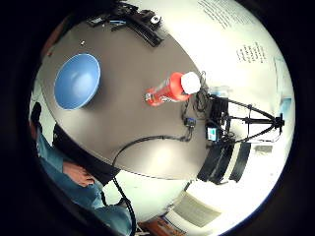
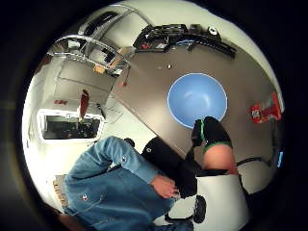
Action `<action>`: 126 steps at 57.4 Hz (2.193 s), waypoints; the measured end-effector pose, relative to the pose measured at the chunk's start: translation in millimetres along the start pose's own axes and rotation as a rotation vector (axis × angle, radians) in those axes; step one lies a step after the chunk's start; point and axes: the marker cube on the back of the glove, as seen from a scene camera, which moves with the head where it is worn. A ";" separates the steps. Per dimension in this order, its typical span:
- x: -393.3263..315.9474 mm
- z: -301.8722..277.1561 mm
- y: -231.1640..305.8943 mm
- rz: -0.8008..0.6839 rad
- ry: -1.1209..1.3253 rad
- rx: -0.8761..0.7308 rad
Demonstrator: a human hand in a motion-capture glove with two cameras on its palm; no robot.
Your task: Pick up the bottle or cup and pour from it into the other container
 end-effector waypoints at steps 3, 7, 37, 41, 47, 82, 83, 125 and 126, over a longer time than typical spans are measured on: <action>-2.0 0.4 -1.0 -0.004 0.003 -0.017; -5.0 -0.7 -4.5 0.006 0.000 -0.016; 0.7 -14.4 5.0 -0.017 0.042 0.020; 5.2 -16.2 8.2 0.001 0.063 0.033; 19.7 -24.3 17.0 0.044 0.060 0.054; 117.4 -37.3 77.9 0.226 0.034 0.203; 119.0 -37.4 79.3 0.231 0.020 0.206; 246.1 7.0 103.2 0.310 -0.531 0.436; 249.2 8.9 102.4 0.311 -0.556 0.450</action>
